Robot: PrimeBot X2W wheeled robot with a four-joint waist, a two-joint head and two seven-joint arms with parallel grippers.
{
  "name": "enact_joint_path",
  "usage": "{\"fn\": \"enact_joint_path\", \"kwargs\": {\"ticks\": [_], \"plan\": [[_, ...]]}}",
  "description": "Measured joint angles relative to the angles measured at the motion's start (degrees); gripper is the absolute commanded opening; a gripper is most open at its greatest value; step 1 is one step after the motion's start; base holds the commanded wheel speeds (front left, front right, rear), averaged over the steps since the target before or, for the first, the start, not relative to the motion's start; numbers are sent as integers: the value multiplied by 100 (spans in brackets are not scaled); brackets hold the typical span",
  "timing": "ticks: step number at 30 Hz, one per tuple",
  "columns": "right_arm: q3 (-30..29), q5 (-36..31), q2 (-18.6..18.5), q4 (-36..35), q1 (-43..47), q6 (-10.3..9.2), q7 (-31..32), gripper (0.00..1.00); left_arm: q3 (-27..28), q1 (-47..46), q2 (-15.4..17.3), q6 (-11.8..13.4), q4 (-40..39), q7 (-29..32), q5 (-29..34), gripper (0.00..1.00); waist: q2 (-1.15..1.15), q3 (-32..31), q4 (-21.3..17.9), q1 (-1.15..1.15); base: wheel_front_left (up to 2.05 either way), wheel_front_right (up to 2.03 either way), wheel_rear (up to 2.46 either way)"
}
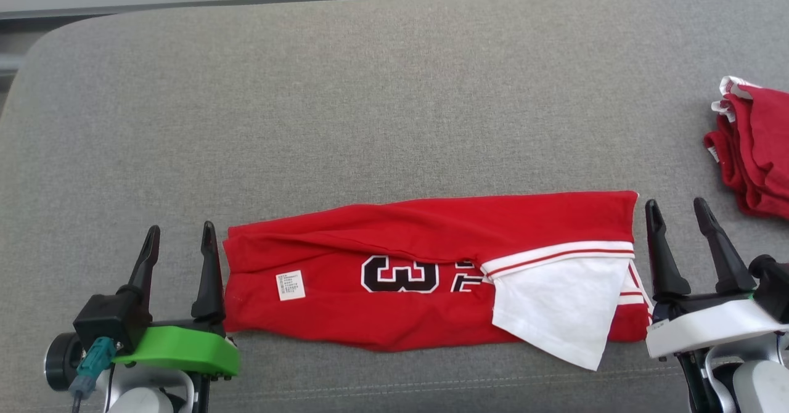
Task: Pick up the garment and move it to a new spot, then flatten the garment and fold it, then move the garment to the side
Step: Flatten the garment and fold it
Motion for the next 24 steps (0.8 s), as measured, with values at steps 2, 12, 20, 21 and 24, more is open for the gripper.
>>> {"fn": "enact_joint_path", "kwargs": {"ticks": [2, 12, 20, 21, 24], "plan": [[4, -115, 13, 57, 83, 1, -4, 100, 60, 96, -38, -8, 47, -7, 84, 100, 0, -107, 33, 0, 0, 0, 0], [59, -345, 25, 299, 310, 0, -45, 100, 452, 250, -377, -538, 252, -24, 567, 100, 0, -543, 168, 0, 0, 0, 0], [63, -363, 7, 374, 381, 1, -43, 100, 630, 322, -597, -788, 430, -24, 792, 100, 0, -628, 209, 0, 0, 0, 0], [60, -363, 3, 375, 381, 1, -43, 100, 646, 321, -615, -817, 435, -24, 813, 100, 0, -622, 222, 0, 0, 0, 0], [53, -363, 2, 381, 381, 1, -36, 100, 698, 317, -690, -865, 464, -24, 895, 100, 0, -598, 259, 0, 0, 0, 0]]}}
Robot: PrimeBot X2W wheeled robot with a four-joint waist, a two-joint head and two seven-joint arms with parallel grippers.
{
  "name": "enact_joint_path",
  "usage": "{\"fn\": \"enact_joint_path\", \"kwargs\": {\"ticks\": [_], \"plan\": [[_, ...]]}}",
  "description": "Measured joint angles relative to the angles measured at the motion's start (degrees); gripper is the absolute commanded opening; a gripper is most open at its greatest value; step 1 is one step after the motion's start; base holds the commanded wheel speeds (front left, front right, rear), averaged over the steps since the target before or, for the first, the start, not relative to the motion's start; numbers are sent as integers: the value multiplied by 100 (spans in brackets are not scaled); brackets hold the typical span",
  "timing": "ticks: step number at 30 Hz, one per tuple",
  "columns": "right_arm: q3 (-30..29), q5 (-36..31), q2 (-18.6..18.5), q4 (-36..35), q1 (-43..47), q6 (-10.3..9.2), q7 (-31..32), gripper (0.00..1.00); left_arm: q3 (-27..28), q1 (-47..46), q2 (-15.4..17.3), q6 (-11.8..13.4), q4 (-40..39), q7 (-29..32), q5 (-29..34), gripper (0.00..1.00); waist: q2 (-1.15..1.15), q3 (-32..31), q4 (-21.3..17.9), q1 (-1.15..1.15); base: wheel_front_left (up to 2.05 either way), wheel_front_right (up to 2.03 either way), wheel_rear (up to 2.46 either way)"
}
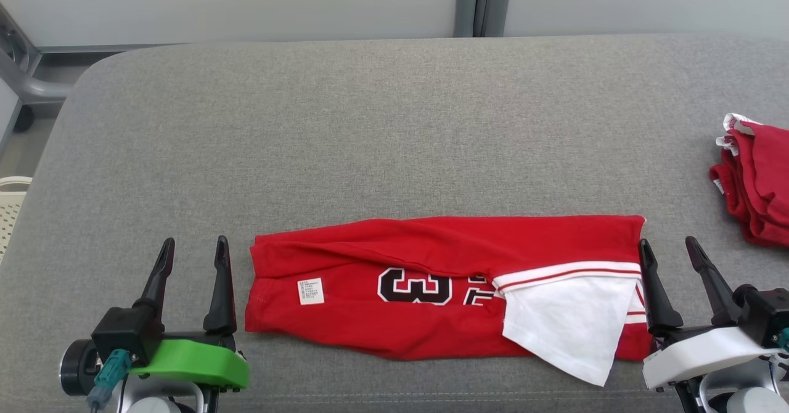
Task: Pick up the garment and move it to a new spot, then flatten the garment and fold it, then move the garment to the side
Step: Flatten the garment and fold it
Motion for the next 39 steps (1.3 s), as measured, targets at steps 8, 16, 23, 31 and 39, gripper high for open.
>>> {"fn": "enact_joint_path", "kwargs": {"ticks": [8, 16, 23, 31, 39], "plan": [[-73, 0, -8, 98, -3, 0, 151, 100, 66, -24, -104, -132, 118, 0, 108, 100, 0, 83, 101, 0, 0, 0, 0], [-140, 104, -110, 824, -34, 0, 310, 100, -43, -283, -269, -304, 254, 0, 167, 100, 0, 347, 176, 0, 0, 0, 0], [-1, 285, -267, 1657, -427, 0, 316, 100, -92, -522, -420, -431, 386, 0, 211, 100, 0, 654, 251, 0, 0, 0, 0], [321, 613, -502, 2407, -903, 1, 369, 100, -99, -704, -546, -547, 532, -1, 296, 100, 0, 870, 349, 0, 0, 0, 0], [649, 1158, -666, 2587, -1141, 14, 412, 0, 40, -729, -611, -578, 561, 0, 386, 100, 0, 964, 359, 0, 0, 0, 0]]}}
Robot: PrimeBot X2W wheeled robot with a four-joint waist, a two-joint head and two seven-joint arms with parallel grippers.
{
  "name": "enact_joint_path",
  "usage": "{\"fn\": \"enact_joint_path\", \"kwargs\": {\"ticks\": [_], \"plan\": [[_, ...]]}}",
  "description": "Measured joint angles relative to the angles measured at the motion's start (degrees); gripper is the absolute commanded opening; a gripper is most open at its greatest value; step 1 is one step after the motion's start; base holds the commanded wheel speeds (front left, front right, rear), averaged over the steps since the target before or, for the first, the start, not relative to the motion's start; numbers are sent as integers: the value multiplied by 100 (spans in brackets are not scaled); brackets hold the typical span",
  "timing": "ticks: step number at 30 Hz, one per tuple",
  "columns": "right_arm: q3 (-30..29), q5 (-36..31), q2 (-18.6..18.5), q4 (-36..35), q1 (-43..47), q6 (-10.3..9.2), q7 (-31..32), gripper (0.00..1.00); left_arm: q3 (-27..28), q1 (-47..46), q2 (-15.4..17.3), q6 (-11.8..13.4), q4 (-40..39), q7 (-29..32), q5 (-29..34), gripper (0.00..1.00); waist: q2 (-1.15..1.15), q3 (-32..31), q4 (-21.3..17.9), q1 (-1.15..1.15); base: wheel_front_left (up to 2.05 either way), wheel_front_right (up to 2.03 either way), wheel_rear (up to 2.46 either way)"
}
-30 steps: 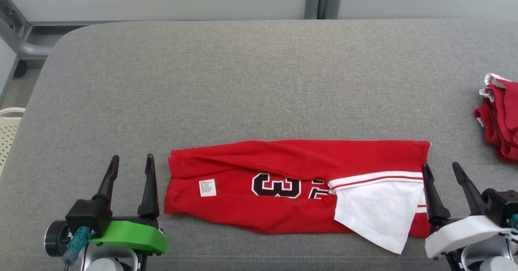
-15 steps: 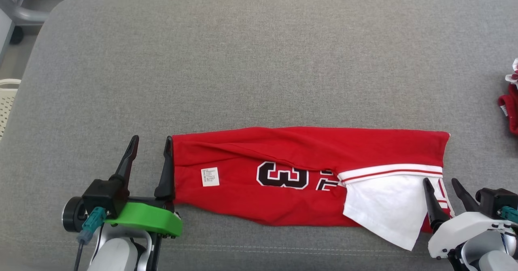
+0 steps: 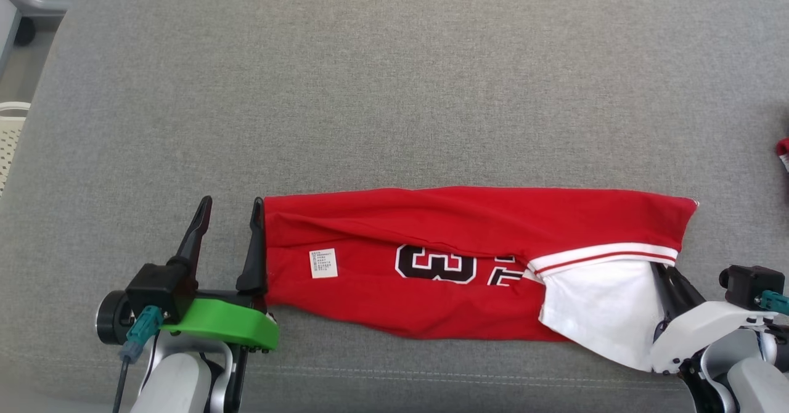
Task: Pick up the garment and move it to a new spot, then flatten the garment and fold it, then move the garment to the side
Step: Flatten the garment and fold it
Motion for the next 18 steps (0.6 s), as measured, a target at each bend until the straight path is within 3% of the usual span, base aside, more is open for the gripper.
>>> {"fn": "enact_joint_path", "kwargs": {"ticks": [13, 18], "plan": [[-880, 268, -566, 367, -124, -7, -279, 0, 143, -1, -103, -79, -12, 0, 164, 100, 0, 31, -259, 0, 0, 0, 0], [-857, 272, -610, 424, -242, -7, -279, 0, 196, -19, -118, -102, -5, 0, 187, 100, 0, 37, -328, 0, 0, 0, 0]]}}
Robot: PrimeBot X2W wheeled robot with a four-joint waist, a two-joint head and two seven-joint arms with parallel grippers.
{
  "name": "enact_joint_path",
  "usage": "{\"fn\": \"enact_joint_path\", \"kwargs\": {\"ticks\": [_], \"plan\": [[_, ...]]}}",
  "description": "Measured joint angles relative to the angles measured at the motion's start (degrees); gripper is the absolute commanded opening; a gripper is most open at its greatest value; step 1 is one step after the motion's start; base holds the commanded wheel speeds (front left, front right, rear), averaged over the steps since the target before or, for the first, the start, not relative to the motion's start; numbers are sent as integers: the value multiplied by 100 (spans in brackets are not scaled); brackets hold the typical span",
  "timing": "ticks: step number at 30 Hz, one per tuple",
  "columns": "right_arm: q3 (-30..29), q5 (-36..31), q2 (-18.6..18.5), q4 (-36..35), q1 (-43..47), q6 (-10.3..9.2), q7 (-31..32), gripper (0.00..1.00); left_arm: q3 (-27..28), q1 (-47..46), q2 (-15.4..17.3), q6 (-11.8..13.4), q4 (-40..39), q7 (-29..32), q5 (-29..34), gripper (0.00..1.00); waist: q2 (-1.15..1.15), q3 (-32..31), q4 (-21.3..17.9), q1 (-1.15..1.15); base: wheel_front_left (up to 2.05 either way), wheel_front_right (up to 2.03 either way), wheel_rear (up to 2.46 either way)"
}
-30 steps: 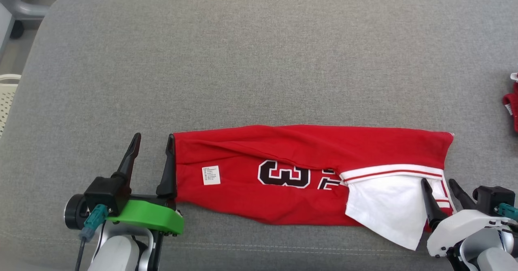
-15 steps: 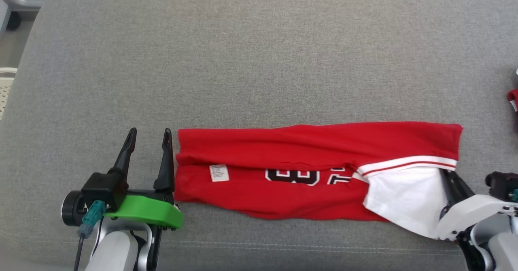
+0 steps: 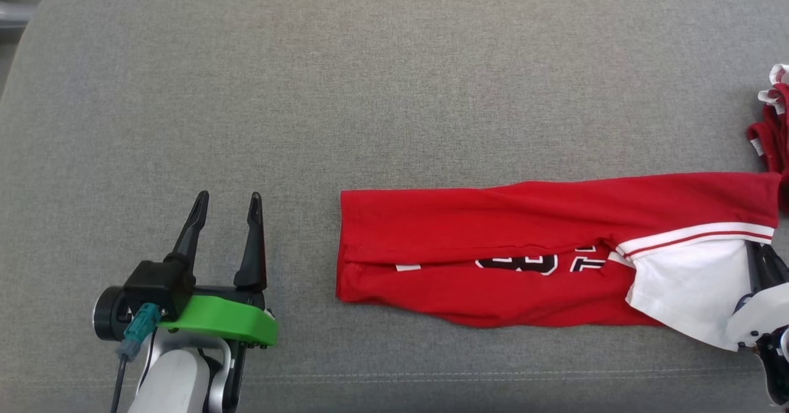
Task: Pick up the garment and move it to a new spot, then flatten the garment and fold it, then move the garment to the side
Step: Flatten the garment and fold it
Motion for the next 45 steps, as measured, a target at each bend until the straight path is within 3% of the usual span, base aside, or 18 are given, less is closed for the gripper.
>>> {"fn": "enact_joint_path", "kwargs": {"ticks": [7, 14, 17, 21, 31, 45], "plan": [[208, 56, 69, -407, -12, -3, -68, 0, 54, 2, -29, -37, 25, -1, 29, 100, 0, -70, -101, 0, 0, 0, 0], [536, 145, 569, -2131, 367, -9, 242, 0, 56, 44, -33, -69, 33, 0, 58, 100, 0, -141, -249, 0, 0, 0, 0], [916, 105, 982, -3149, 555, -8, 575, 0, 36, 38, -25, -77, 40, -1, 81, 100, 0, -153, -303, 0, 0, 0, 0], [1384, -11, 1338, -3650, 607, -9, 831, 0, 13, 24, -21, -93, 52, -1, 82, 100, 0, -157, -307, 0, 0, 0, 0], [2455, 29, 1842, -3042, 211, -9, 748, 0, -102, -45, -25, -124, 110, 0, 81, 100, 0, -132, -141, 0, 0, 0, 0], [3749, 612, 1964, -1534, -832, -9, 71, 0, -269, -253, -112, -203, 201, 0, 82, 100, 0, 52, 247, 0, 0, 0, 0]]}}
